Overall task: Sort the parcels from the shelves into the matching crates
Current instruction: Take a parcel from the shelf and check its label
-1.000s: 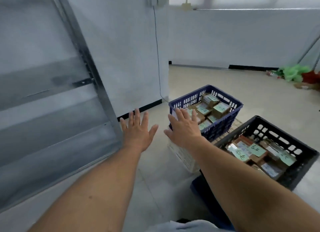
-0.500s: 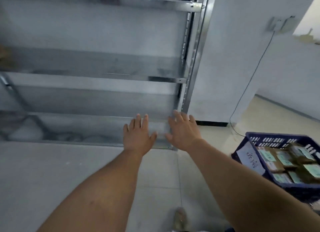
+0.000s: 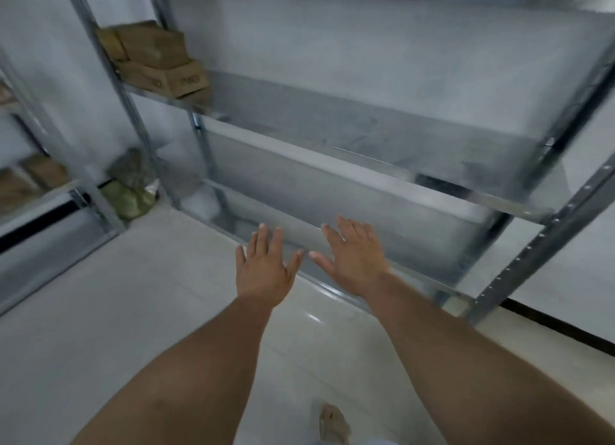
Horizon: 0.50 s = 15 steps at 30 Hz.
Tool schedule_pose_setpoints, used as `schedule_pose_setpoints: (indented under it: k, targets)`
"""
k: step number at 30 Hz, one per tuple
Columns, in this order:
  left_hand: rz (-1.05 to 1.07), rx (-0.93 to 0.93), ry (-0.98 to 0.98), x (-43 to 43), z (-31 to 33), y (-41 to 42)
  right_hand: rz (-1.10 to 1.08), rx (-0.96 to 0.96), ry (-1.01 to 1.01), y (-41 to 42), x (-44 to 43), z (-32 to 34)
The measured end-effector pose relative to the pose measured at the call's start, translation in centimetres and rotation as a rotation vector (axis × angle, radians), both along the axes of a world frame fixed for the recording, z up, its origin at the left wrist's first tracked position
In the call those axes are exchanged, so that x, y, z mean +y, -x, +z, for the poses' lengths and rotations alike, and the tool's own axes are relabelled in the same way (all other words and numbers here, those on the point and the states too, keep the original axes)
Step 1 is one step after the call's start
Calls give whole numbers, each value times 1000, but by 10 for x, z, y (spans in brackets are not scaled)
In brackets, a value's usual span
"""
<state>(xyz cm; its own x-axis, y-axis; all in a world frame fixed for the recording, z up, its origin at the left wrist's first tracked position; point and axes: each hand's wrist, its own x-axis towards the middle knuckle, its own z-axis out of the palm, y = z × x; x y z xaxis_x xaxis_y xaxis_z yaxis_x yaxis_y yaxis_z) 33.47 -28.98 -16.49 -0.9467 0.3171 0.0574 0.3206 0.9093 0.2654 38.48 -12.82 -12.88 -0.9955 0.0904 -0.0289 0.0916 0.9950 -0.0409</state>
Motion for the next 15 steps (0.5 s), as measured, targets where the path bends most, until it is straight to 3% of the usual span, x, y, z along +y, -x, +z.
schedule_pose_setpoints:
  k: [6,15]
  targets:
    - [92,43,-3,20,10,65,76,-11,158,82,33,0]
    - [195,19,-11,2,26,135,297,8,168,184,17,0]
